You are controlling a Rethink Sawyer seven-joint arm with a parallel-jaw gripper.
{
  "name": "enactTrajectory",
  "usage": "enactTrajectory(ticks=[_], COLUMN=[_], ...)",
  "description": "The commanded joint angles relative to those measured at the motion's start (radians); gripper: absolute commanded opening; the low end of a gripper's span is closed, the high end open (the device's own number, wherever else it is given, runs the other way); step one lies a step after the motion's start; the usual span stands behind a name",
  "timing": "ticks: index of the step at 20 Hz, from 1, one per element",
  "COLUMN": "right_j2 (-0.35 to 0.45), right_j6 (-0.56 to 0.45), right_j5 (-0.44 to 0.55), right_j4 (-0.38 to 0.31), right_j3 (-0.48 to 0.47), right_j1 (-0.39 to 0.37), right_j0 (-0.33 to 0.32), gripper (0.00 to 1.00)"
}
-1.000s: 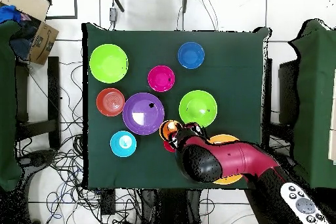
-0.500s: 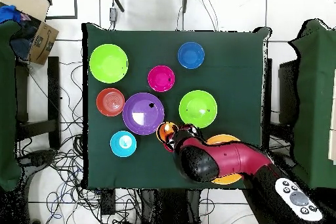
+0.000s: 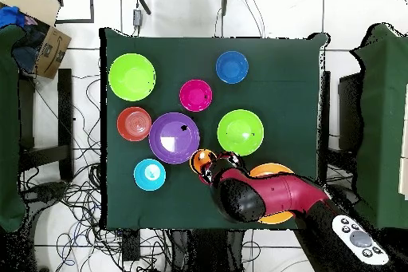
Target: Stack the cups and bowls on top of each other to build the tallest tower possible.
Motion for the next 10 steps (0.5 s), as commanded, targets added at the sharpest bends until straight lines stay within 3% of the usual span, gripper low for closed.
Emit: enactTrajectory(ticks=[1, 10], right_j2=[-0.030, -0.040], right_j6=[0.047, 0.027], right_j5=[0.018, 0.078], right_j4=[-0.074, -0.060], right_j3=[-0.069, -0.056], right_j1=[0.013, 0.006], right_j0=[0.019, 0.010], gripper=[0.00, 0.00])
